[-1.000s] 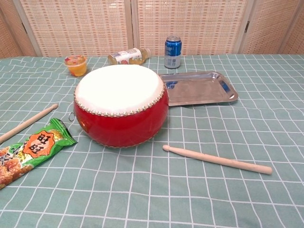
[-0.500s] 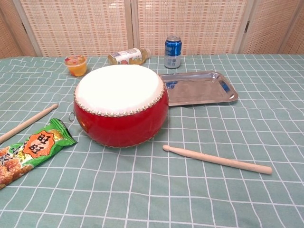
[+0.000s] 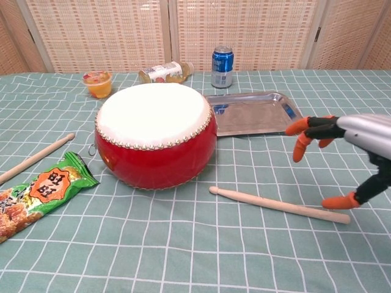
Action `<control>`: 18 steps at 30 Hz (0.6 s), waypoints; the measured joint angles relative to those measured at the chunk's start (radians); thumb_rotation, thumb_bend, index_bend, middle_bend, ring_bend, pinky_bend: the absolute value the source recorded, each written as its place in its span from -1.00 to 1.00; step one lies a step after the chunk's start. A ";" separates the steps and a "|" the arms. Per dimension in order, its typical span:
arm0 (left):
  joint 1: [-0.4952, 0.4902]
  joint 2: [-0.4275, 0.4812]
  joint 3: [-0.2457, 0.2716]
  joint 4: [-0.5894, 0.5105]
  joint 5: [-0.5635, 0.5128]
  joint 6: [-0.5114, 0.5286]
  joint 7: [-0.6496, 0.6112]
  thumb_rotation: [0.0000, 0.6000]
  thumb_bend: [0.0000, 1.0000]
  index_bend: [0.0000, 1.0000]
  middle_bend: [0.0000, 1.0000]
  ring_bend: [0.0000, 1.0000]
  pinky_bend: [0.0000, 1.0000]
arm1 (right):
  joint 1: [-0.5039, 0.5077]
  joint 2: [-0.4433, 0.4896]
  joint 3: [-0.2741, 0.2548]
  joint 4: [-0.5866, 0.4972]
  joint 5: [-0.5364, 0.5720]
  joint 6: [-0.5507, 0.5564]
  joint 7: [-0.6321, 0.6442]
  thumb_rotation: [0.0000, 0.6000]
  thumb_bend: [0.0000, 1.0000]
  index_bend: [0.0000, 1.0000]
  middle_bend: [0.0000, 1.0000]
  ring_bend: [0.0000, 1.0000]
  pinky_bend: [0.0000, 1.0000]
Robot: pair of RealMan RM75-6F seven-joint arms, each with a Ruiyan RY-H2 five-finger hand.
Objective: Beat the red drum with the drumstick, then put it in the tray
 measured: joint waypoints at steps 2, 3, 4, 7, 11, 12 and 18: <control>0.001 -0.001 0.001 0.007 -0.001 -0.001 -0.007 1.00 -0.49 -0.99 -1.00 -1.00 -0.97 | 0.021 -0.037 0.011 0.033 0.026 -0.027 -0.014 1.00 -0.77 -0.18 -0.72 -0.74 -0.44; 0.002 -0.002 0.001 0.009 -0.002 -0.003 -0.009 1.00 -0.49 -0.99 -1.00 -1.00 -0.97 | 0.034 -0.060 0.017 0.055 0.042 -0.041 -0.020 1.00 -0.77 -0.17 -0.71 -0.74 -0.45; 0.002 -0.002 0.001 0.012 -0.004 -0.004 -0.011 1.00 -0.49 -0.99 -1.00 -1.00 -0.97 | 0.041 -0.077 0.022 0.073 0.051 -0.048 -0.024 1.00 -0.77 -0.17 -0.71 -0.74 -0.45; 0.003 -0.002 0.002 0.019 -0.009 -0.011 -0.018 1.00 -0.49 -0.99 -1.00 -1.00 -0.97 | 0.069 -0.138 0.034 0.139 0.084 -0.072 -0.034 1.00 -0.77 -0.16 -0.71 -0.74 -0.45; 0.002 -0.001 0.004 0.023 -0.006 -0.014 -0.027 1.00 -0.49 -0.99 -1.00 -1.00 -0.97 | 0.100 -0.190 0.043 0.197 0.119 -0.107 -0.033 1.00 -0.70 -0.16 -0.71 -0.73 -0.47; 0.002 -0.001 0.005 0.024 -0.004 -0.014 -0.029 1.00 -0.49 -0.99 -1.00 -1.00 -0.97 | 0.112 -0.204 0.046 0.212 0.130 -0.119 -0.029 1.00 -0.65 -0.16 -0.71 -0.73 -0.48; 0.000 -0.003 0.004 0.033 -0.001 -0.015 -0.037 1.00 -0.49 -0.99 -1.00 -1.00 -0.97 | 0.149 -0.252 0.055 0.246 0.168 -0.147 -0.040 1.00 -0.46 -0.11 -0.71 -0.73 -0.49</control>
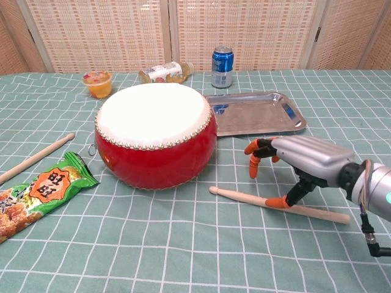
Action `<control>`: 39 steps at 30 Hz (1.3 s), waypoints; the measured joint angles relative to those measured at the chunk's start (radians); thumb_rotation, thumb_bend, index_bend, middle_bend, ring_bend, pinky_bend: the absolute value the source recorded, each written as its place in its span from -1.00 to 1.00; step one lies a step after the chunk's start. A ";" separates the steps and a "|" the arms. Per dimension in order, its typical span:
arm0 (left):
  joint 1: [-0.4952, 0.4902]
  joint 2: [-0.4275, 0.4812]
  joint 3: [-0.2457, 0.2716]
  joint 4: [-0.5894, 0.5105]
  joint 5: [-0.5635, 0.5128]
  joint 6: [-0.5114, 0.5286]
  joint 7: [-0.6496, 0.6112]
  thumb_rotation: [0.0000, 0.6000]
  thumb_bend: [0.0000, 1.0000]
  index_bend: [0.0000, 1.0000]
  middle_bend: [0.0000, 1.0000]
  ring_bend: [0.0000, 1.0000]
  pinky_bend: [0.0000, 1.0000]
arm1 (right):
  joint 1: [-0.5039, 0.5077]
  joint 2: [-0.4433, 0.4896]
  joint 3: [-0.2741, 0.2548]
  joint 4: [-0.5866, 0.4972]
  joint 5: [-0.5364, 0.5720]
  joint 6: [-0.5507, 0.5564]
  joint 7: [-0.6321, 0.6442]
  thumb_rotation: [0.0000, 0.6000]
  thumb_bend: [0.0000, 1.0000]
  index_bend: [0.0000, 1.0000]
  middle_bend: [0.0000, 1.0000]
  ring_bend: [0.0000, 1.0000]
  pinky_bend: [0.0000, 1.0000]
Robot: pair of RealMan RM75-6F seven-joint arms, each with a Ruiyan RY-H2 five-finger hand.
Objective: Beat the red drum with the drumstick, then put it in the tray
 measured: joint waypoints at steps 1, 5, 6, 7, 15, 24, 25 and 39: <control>0.000 0.000 0.000 0.001 0.000 0.000 -0.002 1.00 -0.49 -0.99 -1.00 -1.00 -0.97 | 0.003 -0.005 0.001 0.002 0.006 -0.003 -0.005 1.00 -0.44 -0.10 -0.71 -0.73 -0.49; 0.000 -0.002 0.001 0.009 0.000 -0.003 -0.009 1.00 -0.49 -0.99 -1.00 -1.00 -0.97 | 0.015 -0.025 0.002 0.008 0.038 -0.016 -0.027 1.00 -0.38 -0.08 -0.71 -0.73 -0.49; 0.000 -0.003 0.001 0.010 -0.001 -0.003 -0.010 1.00 -0.49 -0.99 -1.00 -1.00 -0.97 | 0.019 -0.029 0.001 0.008 0.046 -0.021 -0.032 1.00 -0.37 -0.08 -0.71 -0.73 -0.49; 0.000 -0.003 0.001 0.012 -0.002 -0.004 -0.012 1.00 -0.49 -0.99 -1.00 -1.00 -0.97 | 0.022 -0.032 0.000 0.008 0.052 -0.025 -0.036 1.00 -0.37 -0.08 -0.71 -0.73 -0.49; -0.001 -0.005 0.002 0.025 0.001 -0.008 -0.030 1.00 -0.49 -0.99 -1.00 -1.00 -0.97 | 0.043 -0.058 -0.007 0.013 0.093 -0.039 -0.081 1.00 -0.36 -0.08 -0.71 -0.74 -0.52; -0.004 -0.008 0.003 0.039 0.002 -0.015 -0.046 1.00 -0.49 -0.99 -1.00 -1.00 -0.97 | 0.050 -0.056 -0.006 -0.006 0.104 -0.015 -0.089 1.00 -0.36 -0.08 -0.71 -0.74 -0.54; -0.004 -0.008 0.003 0.039 0.003 -0.015 -0.046 1.00 -0.49 -0.99 -1.00 -1.00 -0.97 | 0.051 -0.056 -0.006 -0.006 0.105 -0.015 -0.089 1.00 -0.36 -0.08 -0.71 -0.74 -0.54; 0.000 -0.011 0.005 0.053 0.002 -0.013 -0.062 1.00 -0.49 -0.99 -1.00 -1.00 -0.97 | 0.082 -0.090 -0.015 0.025 0.144 -0.025 -0.176 1.00 -0.25 0.11 -0.69 -0.74 -0.54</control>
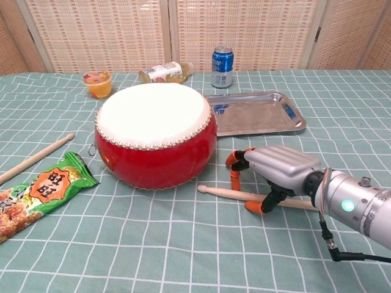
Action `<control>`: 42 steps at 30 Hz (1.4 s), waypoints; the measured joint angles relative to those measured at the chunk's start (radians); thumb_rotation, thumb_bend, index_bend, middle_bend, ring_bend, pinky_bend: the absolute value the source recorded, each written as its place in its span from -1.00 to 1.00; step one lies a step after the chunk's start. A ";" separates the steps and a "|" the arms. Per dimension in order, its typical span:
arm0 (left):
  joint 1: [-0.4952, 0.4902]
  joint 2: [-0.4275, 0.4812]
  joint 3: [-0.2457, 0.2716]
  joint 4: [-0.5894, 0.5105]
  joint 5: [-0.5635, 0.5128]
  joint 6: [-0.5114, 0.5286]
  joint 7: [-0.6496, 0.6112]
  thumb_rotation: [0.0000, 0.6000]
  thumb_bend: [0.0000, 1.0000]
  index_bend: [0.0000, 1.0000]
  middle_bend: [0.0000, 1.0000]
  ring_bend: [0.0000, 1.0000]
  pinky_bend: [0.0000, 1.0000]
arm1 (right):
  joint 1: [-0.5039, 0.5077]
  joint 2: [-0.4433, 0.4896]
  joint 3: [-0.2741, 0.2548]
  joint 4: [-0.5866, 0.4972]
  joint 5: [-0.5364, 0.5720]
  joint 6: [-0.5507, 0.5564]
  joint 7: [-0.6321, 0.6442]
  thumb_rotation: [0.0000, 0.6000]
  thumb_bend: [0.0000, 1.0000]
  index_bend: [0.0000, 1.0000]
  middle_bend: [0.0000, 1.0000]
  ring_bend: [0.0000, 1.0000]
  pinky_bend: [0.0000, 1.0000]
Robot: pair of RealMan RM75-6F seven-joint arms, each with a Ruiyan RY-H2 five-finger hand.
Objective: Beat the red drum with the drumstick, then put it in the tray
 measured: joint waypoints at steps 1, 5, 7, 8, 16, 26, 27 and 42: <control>0.001 0.000 0.000 0.001 0.000 0.001 -0.001 1.00 -0.48 -0.99 -1.00 -1.00 -0.97 | -0.001 0.001 0.000 -0.001 -0.001 0.005 0.000 1.00 -0.19 0.16 -0.68 -0.74 -0.54; 0.004 0.002 0.003 0.001 0.003 0.004 -0.005 1.00 -0.49 -0.99 -1.00 -1.00 -0.97 | -0.009 0.014 -0.002 -0.018 -0.011 0.036 0.013 1.00 -0.11 0.24 -0.66 -0.74 -0.54; 0.005 0.003 0.003 0.000 0.006 0.007 -0.006 1.00 -0.49 -0.99 -1.00 -1.00 -0.97 | -0.016 0.030 -0.002 -0.036 -0.021 0.050 0.039 1.00 -0.10 0.25 -0.64 -0.74 -0.54; 0.005 0.005 0.004 -0.001 0.009 0.010 -0.007 1.00 -0.49 -0.98 -1.00 -1.00 -0.97 | -0.020 0.039 -0.001 -0.045 -0.027 0.059 0.054 1.00 -0.11 0.26 -0.63 -0.74 -0.54; 0.010 0.021 0.013 -0.022 0.032 0.023 -0.009 1.00 -0.49 -0.99 -1.00 -1.00 -0.97 | -0.056 0.139 0.024 -0.105 -0.090 0.144 0.362 1.00 -0.11 0.28 -0.59 -0.74 -0.56; 0.012 0.041 0.021 -0.082 0.052 0.035 0.037 1.00 -0.49 -0.99 -1.00 -1.00 -0.97 | -0.071 0.232 0.059 -0.040 -0.158 0.172 1.152 1.00 -0.11 0.29 -0.56 -0.72 -0.55; 0.013 0.044 0.021 -0.086 0.053 0.035 0.041 1.00 -0.49 -0.99 -1.00 -1.00 -0.97 | -0.070 0.237 0.060 -0.016 -0.169 0.174 1.257 1.00 -0.11 0.29 -0.55 -0.71 -0.55; 0.014 0.060 0.031 -0.117 0.055 0.024 0.065 1.00 -0.49 -0.99 -1.00 -1.00 -0.98 | -0.004 0.132 0.008 0.485 -0.279 0.160 2.201 1.00 -0.11 0.19 -0.44 -0.49 -0.42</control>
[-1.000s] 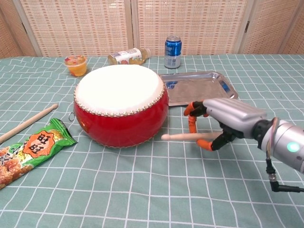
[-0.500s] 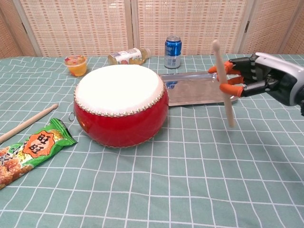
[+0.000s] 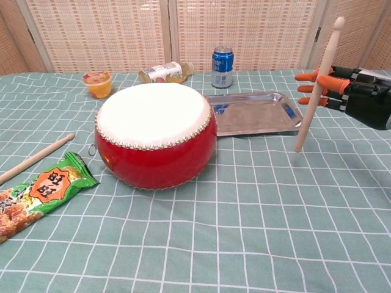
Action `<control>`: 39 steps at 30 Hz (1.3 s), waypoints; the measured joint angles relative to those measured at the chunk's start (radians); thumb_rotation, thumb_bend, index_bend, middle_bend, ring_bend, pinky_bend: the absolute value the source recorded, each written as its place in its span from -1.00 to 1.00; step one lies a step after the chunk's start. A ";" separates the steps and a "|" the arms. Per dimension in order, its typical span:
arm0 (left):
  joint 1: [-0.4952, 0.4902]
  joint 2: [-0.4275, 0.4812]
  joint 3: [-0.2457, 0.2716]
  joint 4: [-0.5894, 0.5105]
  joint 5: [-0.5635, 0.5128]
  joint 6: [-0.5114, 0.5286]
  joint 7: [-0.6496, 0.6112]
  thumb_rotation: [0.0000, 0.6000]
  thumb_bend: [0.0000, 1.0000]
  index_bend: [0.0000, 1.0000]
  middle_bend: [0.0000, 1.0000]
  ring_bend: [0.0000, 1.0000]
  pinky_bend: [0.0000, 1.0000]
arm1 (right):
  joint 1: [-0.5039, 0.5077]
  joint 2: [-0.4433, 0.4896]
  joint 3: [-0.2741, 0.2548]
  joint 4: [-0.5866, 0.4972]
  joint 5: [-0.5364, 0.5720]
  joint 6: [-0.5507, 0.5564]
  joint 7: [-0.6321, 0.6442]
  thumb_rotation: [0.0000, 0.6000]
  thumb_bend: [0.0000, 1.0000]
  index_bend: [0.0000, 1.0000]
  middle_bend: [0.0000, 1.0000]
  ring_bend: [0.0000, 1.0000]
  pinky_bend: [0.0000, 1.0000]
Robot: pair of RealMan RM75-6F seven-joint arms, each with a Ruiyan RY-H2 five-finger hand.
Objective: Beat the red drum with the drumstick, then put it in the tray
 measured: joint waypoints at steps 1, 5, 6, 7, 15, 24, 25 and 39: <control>0.000 0.000 0.000 0.000 0.000 -0.001 0.000 1.00 -0.49 -0.99 -1.00 -1.00 -0.98 | 0.005 -0.014 -0.008 0.029 -0.006 -0.001 0.031 1.00 -0.11 0.17 -0.44 -0.48 -0.42; 0.000 0.000 0.003 0.000 -0.001 -0.005 0.000 1.00 -0.49 -0.99 -1.00 -1.00 -0.97 | 0.019 -0.063 -0.042 0.126 -0.030 0.001 0.144 1.00 -0.10 -0.05 -0.43 -0.45 -0.42; 0.000 0.000 0.003 0.000 -0.001 -0.006 -0.001 1.00 -0.49 -0.99 -1.00 -1.00 -0.97 | 0.022 -0.077 -0.052 0.152 -0.037 0.005 0.173 1.00 -0.11 -0.11 -0.42 -0.45 -0.42; 0.000 0.000 0.004 0.001 -0.001 -0.007 -0.001 1.00 -0.49 -0.98 -1.00 -1.00 -0.97 | 0.023 -0.087 -0.060 0.172 -0.042 0.008 0.191 1.00 -0.11 -0.14 -0.42 -0.44 -0.42; -0.001 0.002 0.007 0.004 -0.001 -0.014 -0.006 1.00 -0.49 -0.98 -1.00 -1.00 -0.97 | 0.038 -0.141 -0.110 0.297 -0.072 0.050 0.303 1.00 -0.10 -0.24 -0.41 -0.42 -0.38; -0.001 0.000 0.009 0.007 -0.001 -0.019 -0.009 1.00 -0.49 -0.99 -1.00 -1.00 -0.97 | 0.019 -0.160 -0.154 0.331 -0.094 0.119 0.313 1.00 -0.11 -0.13 -0.31 -0.32 -0.27; -0.001 0.000 0.010 0.007 -0.001 -0.020 -0.009 1.00 -0.49 -0.99 -1.00 -1.00 -0.97 | 0.016 -0.161 -0.158 0.332 -0.096 0.124 0.312 1.00 -0.10 -0.13 -0.30 -0.31 -0.27; 0.001 -0.001 0.014 0.012 -0.004 -0.025 -0.017 1.00 -0.49 -0.99 -1.00 -1.00 -0.97 | 0.005 -0.201 -0.216 0.378 -0.121 0.134 0.326 1.00 -0.10 -0.05 -0.27 -0.27 -0.26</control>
